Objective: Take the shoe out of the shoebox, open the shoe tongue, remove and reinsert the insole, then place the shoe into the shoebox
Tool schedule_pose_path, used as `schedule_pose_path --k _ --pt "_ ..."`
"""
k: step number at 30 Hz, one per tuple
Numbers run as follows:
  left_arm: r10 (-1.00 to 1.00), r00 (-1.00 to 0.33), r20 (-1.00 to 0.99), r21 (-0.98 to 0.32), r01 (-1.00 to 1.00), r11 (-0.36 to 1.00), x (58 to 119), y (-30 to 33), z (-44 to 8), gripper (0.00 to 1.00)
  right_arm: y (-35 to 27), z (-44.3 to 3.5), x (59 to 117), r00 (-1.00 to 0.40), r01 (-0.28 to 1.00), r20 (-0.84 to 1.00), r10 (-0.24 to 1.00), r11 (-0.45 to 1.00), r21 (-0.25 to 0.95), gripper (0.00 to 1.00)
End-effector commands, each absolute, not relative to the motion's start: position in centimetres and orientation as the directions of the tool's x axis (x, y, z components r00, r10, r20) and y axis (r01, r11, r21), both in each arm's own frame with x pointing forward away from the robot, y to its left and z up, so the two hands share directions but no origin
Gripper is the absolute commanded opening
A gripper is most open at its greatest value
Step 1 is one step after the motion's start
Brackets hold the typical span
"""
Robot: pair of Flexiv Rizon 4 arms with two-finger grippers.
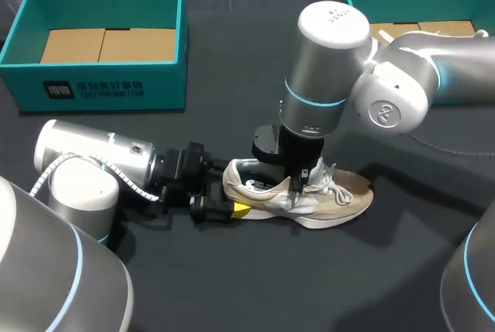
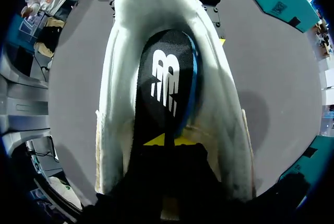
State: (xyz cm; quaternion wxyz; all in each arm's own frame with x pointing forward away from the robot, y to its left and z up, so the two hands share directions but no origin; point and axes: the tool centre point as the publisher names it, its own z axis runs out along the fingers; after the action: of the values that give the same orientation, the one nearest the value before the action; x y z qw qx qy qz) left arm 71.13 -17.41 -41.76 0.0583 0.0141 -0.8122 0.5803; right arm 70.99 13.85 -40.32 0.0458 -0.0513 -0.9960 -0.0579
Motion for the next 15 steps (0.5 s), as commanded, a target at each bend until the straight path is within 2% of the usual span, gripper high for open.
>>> schedule_pose_path --k 1,15 --pt "0.042 -0.993 0.111 -0.941 -0.092 0.326 70.8 -17.3 -42.0 0.0 13.9 -40.5 70.1 -0.993 0.103 0.075 0.094 0.987 0.12 0.0" --pt "0.042 -0.993 0.111 -0.941 -0.092 0.326 70.8 -17.3 -42.0 0.0 12.0 -38.0 69.8 -0.991 -0.031 -0.137 0.012 0.949 0.313 0.0"
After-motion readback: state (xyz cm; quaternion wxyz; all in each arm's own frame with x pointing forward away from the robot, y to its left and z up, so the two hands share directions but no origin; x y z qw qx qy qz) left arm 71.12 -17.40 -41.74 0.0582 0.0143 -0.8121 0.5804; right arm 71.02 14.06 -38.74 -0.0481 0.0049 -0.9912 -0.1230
